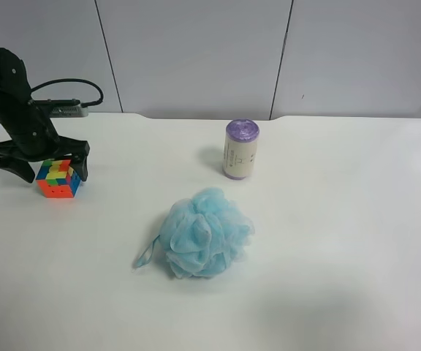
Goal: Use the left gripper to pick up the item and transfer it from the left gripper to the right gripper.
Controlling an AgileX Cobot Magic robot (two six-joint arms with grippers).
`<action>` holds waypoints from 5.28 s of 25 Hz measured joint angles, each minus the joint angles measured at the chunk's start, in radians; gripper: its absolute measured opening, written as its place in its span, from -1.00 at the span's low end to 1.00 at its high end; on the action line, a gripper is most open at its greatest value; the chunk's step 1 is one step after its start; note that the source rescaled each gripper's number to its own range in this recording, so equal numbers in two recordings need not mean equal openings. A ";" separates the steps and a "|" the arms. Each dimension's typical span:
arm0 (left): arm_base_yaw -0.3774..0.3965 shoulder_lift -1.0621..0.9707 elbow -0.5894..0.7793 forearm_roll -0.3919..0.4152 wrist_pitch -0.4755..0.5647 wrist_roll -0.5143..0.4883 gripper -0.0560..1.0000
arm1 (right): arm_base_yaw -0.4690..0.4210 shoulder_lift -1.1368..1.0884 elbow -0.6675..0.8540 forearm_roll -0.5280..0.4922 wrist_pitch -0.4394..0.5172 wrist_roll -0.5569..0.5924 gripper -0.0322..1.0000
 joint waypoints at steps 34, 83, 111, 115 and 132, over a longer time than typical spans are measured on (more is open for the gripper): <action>0.000 -0.079 -0.001 -0.007 0.037 0.000 -0.89 | 0.000 0.000 0.000 0.000 0.000 0.000 1.00; -0.044 -0.675 0.579 -1.463 0.339 1.695 -0.89 | 0.000 0.000 0.000 0.000 0.000 0.000 1.00; -0.172 -0.676 0.674 -1.681 0.458 2.183 -0.89 | 0.000 0.000 0.000 0.000 0.000 0.000 1.00; -0.172 -0.676 0.674 -1.694 0.484 2.187 -0.89 | 0.000 0.000 0.000 0.000 0.000 0.000 1.00; -0.172 -0.676 0.675 -1.716 0.490 2.202 -0.89 | 0.000 0.089 -0.031 0.085 0.001 0.031 1.00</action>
